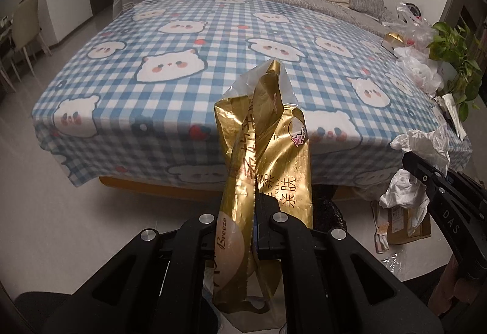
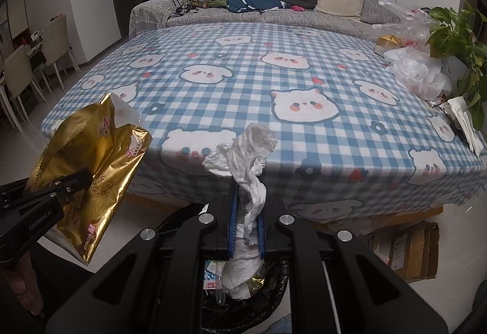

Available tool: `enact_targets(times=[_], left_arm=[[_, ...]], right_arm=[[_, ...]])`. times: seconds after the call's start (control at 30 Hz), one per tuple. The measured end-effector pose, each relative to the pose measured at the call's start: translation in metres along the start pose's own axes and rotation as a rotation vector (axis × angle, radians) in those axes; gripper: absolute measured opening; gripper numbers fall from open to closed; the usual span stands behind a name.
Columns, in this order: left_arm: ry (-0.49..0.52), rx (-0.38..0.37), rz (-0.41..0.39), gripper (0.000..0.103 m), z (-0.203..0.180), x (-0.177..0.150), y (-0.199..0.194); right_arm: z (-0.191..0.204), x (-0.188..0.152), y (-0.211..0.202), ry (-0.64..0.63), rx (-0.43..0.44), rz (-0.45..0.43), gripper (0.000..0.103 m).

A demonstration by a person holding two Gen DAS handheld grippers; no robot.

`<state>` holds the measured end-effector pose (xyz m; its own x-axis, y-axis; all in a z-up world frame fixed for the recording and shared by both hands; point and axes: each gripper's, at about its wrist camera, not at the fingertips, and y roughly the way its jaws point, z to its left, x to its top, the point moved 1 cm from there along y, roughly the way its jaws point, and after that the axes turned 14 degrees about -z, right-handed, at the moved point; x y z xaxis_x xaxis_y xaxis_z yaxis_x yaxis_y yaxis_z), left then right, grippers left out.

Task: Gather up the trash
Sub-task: 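Carry the gold foil bag and white tissue with both tools over the bin, then open both tools over the bin, dropping the gold bag and tissue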

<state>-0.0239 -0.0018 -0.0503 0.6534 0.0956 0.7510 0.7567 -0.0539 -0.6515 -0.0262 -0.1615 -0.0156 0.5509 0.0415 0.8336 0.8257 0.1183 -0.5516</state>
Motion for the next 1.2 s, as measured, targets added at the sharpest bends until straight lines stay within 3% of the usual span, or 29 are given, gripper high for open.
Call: enact_targets(times=[0.47, 0.77, 0.97, 1.0, 1.07, 1.2], left_arm=[[0.002, 0.01, 0.099, 0.006, 0.02, -0.073, 0.017], [0.021, 0.041, 0.113, 0.006, 0.031, -0.104, 0.047], [0.016, 0.055, 0.134, 0.006, 0.035, -0.115, 0.061], [0.017, 0.055, 0.133, 0.006, 0.035, -0.115, 0.061], [0.019, 0.052, 0.13, 0.006, 0.031, -0.115, 0.062], [0.027, 0.039, 0.138, 0.007, 0.018, -0.116, 0.065]], right_arm=[[0.028, -0.06, 0.022, -0.014, 0.021, 0.102, 0.009], [0.052, -0.107, 0.067, -0.06, 0.035, 0.205, 0.01], [0.056, -0.12, 0.076, -0.078, 0.049, 0.229, 0.014], [0.055, -0.12, 0.076, -0.074, 0.051, 0.224, 0.017], [0.055, -0.119, 0.075, -0.068, 0.055, 0.218, 0.035], [0.051, -0.116, 0.072, -0.054, 0.033, 0.21, 0.056]])
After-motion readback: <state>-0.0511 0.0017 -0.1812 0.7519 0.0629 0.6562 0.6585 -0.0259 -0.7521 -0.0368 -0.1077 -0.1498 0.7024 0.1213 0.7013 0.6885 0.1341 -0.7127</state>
